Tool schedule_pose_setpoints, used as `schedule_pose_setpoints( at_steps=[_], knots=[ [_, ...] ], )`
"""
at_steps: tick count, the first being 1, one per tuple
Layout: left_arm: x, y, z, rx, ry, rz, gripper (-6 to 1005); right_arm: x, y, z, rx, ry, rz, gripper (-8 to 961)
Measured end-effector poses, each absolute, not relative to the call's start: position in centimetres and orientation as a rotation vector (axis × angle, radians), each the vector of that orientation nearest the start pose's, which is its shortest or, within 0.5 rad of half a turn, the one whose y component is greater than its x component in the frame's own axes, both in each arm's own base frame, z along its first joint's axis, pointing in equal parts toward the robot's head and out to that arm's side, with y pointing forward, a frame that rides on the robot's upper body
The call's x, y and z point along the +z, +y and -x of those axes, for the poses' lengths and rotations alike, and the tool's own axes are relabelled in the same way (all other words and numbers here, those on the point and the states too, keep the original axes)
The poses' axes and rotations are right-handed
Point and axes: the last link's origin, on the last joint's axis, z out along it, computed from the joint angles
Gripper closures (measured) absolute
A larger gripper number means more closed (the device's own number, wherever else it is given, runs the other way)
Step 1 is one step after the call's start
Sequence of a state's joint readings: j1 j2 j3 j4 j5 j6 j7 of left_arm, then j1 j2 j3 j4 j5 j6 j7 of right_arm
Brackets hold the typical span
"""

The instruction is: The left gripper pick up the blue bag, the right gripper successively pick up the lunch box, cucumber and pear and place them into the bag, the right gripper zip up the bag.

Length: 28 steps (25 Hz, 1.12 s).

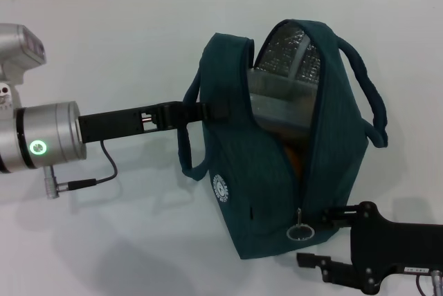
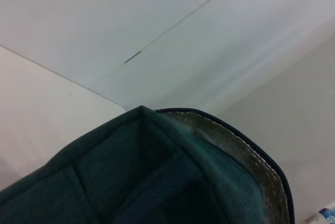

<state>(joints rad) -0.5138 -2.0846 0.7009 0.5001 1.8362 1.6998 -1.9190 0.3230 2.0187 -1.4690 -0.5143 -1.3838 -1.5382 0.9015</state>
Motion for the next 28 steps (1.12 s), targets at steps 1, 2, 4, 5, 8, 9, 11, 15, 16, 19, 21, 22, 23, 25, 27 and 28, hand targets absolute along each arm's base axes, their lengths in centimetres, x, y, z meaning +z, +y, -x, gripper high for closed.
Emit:
schedule_pose_setpoints(
  at_steps=[1,2,4,5,8,9,11,15,16,19,21,22,23,25,27,28],
  knots=[
    [-1.49,30.34,24.6,-1.165,-1.551,2.581,927,-6.07,24.07,-26.99,0.865,0.194,2.929,414],
    [-1.49,30.34,24.6,-1.165,-1.551,2.581,927,-6.08,24.09,-27.03,0.866,0.203,2.924,453],
    [-1.49,30.33,24.59,-1.166,-1.551,2.582,927,-6.1,24.07,-27.1,0.872,0.222,2.917,533],
    [-1.49,30.33,24.59,-1.166,-1.551,2.582,927,-6.1,24.08,-27.12,0.875,0.227,2.914,542],
    [-1.48,30.32,24.59,-1.166,-1.551,2.583,926,-6.11,24.05,-27.21,0.881,0.245,2.906,569],
    [-1.48,30.32,24.58,-1.166,-1.551,2.583,926,-6.12,24.04,-27.23,0.881,0.247,2.905,578],
    [-1.49,30.32,24.58,-1.166,-1.551,2.583,926,-6.14,24.0,-27.3,0.88,0.254,2.905,595],
    [-1.49,30.32,24.58,-1.166,-1.551,2.583,926,-6.19,23.98,-27.4,0.875,0.262,2.903,631],
    [-1.48,30.32,24.59,-1.166,-1.551,2.583,926,-6.19,23.98,-27.4,0.875,0.262,2.903,638],
    [-1.49,30.32,24.58,-1.166,-1.551,2.583,925,-6.16,24.03,-27.37,0.879,0.264,2.899,661],
    [-1.5,30.31,24.58,-1.165,-1.552,2.584,925,-6.12,24.09,-27.32,0.885,0.265,2.893,676],
    [-1.5,30.31,24.58,-1.165,-1.552,2.584,925,-6.11,24.11,-27.3,0.886,0.265,2.891,683],
    [-1.5,30.31,24.58,-1.165,-1.551,2.584,925,-6.11,24.13,-27.28,0.887,0.265,2.891,691],
    [-1.51,30.31,24.58,-1.165,-1.552,2.584,925,-6.18,24.1,-27.22,0.892,0.266,2.891,706],
    [-1.5,30.32,24.58,-1.165,-1.552,2.583,924,-6.26,24.1,-27.16,0.893,0.267,2.892,721],
    [-1.5,30.32,24.58,-1.165,-1.552,2.583,924,-6.34,24.16,-27.11,0.889,0.265,2.894,728]
  ],
)
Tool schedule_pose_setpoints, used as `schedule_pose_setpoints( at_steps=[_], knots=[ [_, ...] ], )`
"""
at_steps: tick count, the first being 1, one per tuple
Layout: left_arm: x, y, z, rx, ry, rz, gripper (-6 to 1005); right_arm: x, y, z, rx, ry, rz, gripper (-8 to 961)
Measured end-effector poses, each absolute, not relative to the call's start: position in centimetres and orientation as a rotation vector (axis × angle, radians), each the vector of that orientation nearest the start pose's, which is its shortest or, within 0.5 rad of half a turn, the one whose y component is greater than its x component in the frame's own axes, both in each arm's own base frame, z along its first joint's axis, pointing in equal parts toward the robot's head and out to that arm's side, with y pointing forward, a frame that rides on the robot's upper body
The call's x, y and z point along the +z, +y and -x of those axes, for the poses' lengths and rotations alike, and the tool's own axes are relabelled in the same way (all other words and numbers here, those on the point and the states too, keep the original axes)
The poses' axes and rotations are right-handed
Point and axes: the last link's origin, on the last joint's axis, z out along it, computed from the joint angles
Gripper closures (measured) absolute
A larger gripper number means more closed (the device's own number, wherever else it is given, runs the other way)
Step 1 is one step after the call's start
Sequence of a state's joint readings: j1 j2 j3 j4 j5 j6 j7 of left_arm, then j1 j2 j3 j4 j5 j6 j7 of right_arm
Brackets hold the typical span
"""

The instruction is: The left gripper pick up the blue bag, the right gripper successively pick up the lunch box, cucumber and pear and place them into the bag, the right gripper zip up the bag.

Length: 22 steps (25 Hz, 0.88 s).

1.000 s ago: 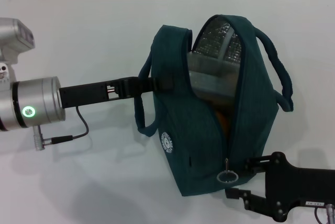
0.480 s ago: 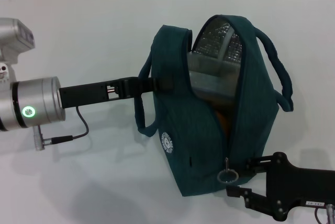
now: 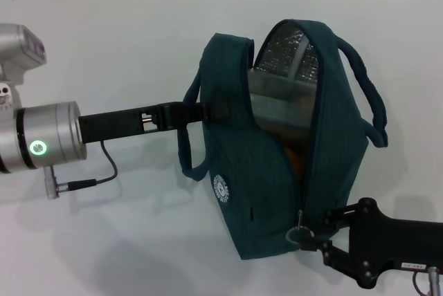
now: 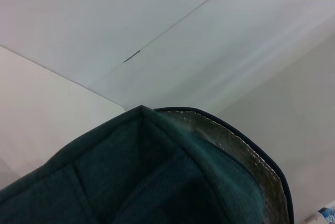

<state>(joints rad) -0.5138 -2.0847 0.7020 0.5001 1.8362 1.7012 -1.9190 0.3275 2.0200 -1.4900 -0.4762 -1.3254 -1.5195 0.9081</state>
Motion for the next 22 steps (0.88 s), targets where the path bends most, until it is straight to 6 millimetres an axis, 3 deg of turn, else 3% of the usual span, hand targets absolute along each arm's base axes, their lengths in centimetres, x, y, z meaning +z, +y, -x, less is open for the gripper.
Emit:
schedule_pose_setpoints(
  at_steps=[6,11,22],
  knots=[
    [-1.5,30.3,24.6,-1.163,-1.552,2.585,924,-6.7,24.3,-26.9,0.872,0.263,2.9,890],
    [-1.5,30.3,24.6,-1.164,-1.554,2.581,923,-6.8,24.4,-26.9,0.875,0.263,2.898,949],
    [-1.5,29.7,25.3,-1.16,-1.575,2.562,922,-4.7,23.9,-27.5,0.953,0.246,2.844,949]
  ],
)
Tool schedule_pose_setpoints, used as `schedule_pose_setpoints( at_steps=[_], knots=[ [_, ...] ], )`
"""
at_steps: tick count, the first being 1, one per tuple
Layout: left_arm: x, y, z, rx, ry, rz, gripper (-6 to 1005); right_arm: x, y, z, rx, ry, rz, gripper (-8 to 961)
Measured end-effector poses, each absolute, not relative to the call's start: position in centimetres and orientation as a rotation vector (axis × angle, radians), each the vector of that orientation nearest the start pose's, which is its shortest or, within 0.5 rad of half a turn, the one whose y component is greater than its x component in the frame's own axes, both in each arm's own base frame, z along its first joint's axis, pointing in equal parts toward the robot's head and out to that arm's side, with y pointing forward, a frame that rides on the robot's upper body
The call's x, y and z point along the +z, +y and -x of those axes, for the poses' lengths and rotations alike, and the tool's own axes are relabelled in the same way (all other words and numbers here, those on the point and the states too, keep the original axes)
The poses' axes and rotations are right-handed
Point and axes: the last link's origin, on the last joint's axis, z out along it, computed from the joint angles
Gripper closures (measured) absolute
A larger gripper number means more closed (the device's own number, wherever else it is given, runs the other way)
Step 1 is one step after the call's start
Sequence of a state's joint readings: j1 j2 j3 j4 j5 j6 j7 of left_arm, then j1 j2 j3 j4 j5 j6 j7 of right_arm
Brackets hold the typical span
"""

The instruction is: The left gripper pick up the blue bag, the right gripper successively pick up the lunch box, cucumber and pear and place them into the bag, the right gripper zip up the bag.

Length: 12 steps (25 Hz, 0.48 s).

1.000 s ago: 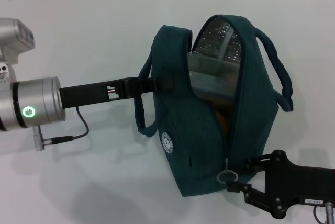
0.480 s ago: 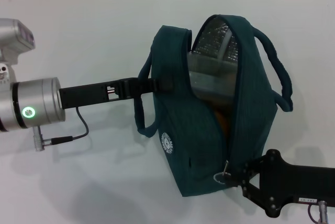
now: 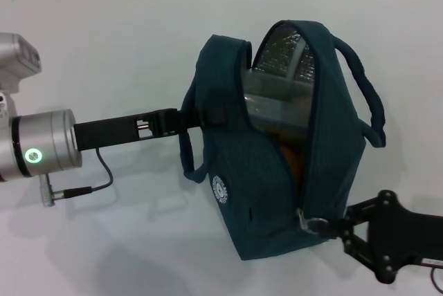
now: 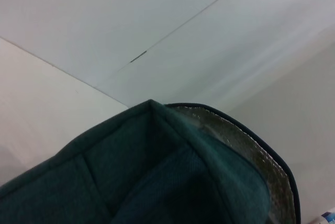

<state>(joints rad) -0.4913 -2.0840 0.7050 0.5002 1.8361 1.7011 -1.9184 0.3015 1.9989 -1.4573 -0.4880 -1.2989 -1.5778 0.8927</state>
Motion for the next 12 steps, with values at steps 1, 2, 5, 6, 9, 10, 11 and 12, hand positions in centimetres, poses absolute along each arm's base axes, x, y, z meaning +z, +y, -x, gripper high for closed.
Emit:
schedule_pose_setpoints(
  at_steps=[1,2,5,6,9,10,11,12],
  knots=[
    [-1.5,29.7,25.3,-1.158,-1.575,2.563,922,-4.4,23.9,-27.6,0.96,0.24,2.839,949],
    [-1.5,29.7,25.3,-1.154,-1.571,2.566,922,-4.2,23.8,-27.6,0.967,0.231,2.838,949],
    [-1.5,29.5,25.4,-1.151,-1.542,2.588,838,-3.4,23.7,-27.6,1.003,0.209,2.814,949],
    [-1.5,29.4,25.3,-1.153,-1.53,2.595,795,-3.4,23.7,-27.6,1.003,0.209,2.814,949],
    [-1.4,29.1,25.1,-1.174,-1.438,2.644,684,-3.0,23.9,-27.4,1.034,0.189,2.788,949],
    [-1.4,29.1,25.1,-1.174,-1.438,2.644,657,-3.0,24.0,-27.2,1.044,0.179,2.782,949],
    [-1.3,29.0,25.0,-1.175,-1.417,2.652,630,-2.9,24.2,-27.0,1.051,0.169,2.78,949],
    [-1.3,29.0,25.0,-1.175,-1.406,2.654,603,-2.9,24.3,-26.9,1.057,0.16,2.78,949]
  ],
)
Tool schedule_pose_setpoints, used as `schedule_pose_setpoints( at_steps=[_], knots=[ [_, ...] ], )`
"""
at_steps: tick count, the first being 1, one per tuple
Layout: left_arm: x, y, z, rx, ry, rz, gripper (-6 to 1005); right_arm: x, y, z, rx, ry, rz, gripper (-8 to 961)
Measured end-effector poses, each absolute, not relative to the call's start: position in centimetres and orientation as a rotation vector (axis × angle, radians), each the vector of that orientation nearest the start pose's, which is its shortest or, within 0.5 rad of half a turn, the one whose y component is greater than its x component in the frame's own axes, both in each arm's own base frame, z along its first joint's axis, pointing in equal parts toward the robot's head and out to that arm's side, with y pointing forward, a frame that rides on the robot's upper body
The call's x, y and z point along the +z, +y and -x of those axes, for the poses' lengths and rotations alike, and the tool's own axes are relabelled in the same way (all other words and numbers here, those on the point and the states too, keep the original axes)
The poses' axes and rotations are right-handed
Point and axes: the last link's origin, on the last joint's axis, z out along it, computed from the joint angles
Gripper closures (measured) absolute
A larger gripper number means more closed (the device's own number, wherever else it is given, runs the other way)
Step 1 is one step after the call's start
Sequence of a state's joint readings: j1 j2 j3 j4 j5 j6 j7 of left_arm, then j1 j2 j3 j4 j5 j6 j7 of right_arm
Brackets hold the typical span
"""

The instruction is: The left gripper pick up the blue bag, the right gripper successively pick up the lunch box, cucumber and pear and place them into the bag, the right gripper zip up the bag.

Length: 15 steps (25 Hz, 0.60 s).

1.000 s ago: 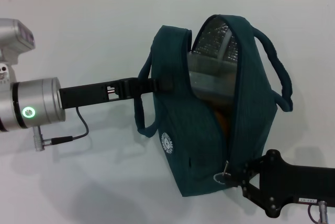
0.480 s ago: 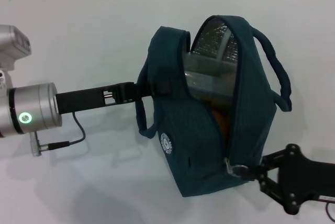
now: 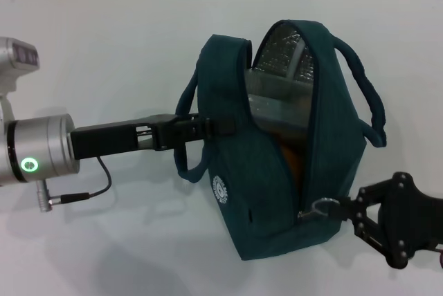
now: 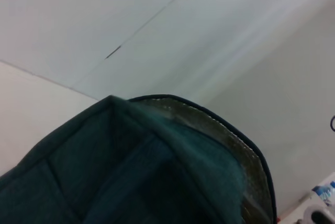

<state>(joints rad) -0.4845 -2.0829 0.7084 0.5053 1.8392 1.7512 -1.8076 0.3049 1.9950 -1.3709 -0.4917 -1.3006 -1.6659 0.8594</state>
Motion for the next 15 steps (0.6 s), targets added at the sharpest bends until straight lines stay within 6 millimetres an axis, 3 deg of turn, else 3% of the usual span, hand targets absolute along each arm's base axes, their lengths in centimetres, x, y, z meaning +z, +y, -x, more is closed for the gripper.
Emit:
schedule_pose_setpoints(
  at_steps=[5,10,15],
  knots=[
    [-0.9,29.4,25.0,-1.201,-1.316,2.645,468,-2.9,24.9,-25.8,1.095,0.113,2.787,949],
    [-0.1,29.6,25.1,-1.225,-1.253,2.615,229,-2.7,25.3,-24.9,1.123,0.059,2.788,949],
    [0.5,29.6,25.6,-1.226,-1.197,2.597,125,-2.2,26.1,-24.0,1.164,0.024,2.746,949]
  ],
)
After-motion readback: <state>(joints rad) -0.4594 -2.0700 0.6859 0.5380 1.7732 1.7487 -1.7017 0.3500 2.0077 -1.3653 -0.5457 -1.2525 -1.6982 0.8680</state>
